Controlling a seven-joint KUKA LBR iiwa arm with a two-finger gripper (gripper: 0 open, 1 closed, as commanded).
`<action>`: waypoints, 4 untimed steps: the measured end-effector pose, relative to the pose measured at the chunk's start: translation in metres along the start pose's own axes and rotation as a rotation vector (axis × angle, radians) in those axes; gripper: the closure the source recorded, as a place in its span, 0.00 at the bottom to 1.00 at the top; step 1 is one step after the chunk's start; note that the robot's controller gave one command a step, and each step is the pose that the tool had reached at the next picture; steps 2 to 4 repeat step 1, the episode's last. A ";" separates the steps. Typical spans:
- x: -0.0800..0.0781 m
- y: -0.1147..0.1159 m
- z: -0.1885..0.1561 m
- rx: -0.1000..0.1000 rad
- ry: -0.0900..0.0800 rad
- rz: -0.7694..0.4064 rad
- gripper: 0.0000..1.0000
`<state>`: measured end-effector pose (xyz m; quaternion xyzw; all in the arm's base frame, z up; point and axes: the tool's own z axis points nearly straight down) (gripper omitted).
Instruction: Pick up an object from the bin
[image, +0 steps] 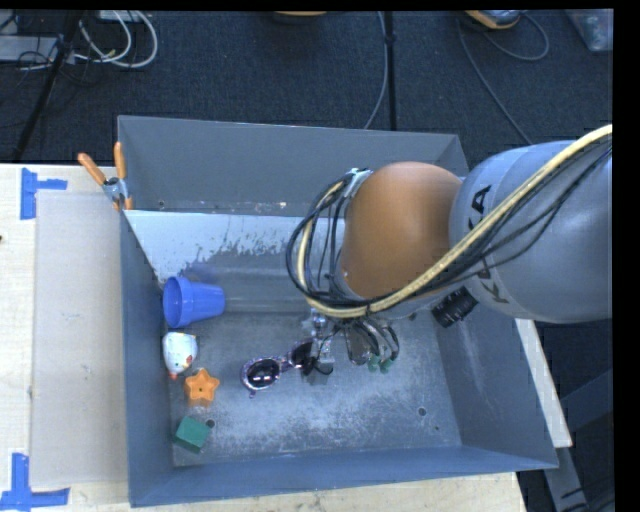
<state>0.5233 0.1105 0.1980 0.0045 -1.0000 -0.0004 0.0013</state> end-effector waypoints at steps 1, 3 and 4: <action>-0.001 -0.002 -0.069 0.000 0.000 0.007 1.00; -0.001 -0.002 -0.069 0.000 0.000 0.007 1.00; -0.001 -0.002 -0.069 0.000 0.000 0.007 1.00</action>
Offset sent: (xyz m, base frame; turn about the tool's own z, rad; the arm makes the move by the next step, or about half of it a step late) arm 0.0000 0.0000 0.0000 0.0000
